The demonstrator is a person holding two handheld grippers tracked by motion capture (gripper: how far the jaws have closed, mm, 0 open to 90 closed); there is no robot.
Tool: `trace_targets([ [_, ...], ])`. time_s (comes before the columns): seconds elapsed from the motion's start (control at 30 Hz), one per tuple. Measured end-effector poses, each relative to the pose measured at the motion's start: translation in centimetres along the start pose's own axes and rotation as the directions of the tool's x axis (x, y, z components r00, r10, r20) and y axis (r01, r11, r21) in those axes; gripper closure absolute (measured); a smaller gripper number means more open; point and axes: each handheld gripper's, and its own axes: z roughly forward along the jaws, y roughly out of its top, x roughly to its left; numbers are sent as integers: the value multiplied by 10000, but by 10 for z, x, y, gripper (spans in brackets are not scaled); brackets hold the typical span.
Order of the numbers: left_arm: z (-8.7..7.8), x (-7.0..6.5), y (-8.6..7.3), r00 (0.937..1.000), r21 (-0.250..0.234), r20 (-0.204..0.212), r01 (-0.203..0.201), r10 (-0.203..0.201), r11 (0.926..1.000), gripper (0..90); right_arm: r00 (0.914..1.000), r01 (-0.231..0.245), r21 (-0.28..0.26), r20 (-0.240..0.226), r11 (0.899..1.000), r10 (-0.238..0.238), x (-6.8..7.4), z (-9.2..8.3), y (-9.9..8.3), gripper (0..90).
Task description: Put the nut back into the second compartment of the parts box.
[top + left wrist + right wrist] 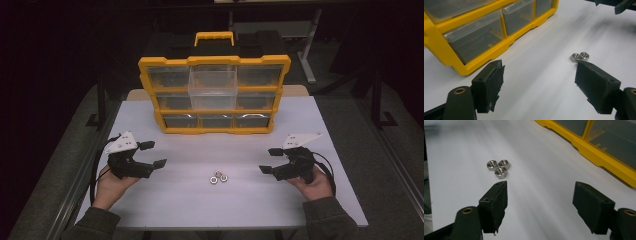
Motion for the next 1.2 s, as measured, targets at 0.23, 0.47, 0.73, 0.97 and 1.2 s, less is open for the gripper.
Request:
trace_targets([
  [0.23,0,-1,-8,9998,14,-161,-121,121,9999,206,9986,289,164,-442,9994,-281,8,15,15,304],
  [0.47,-4,0,-14,9992,-299,-326,222,-232,9993,204,9923,734,655,-1051,9951,-663,21,40,29,358],
  [0.73,-9,0,-17,9983,-444,-453,337,-357,9984,202,9831,1088,1138,-1596,9875,-899,33,69,34,393],
  [0.97,-8,0,-17,9983,-441,-456,344,-364,9984,195,9751,1371,1424,-1933,9803,-1083,37,91,33,429],
  [1.2,-5,-2,-17,9989,-370,-401,226,-241,9991,192,9696,1704,1769,-2057,9694,-1329,42,108,32,482],
])
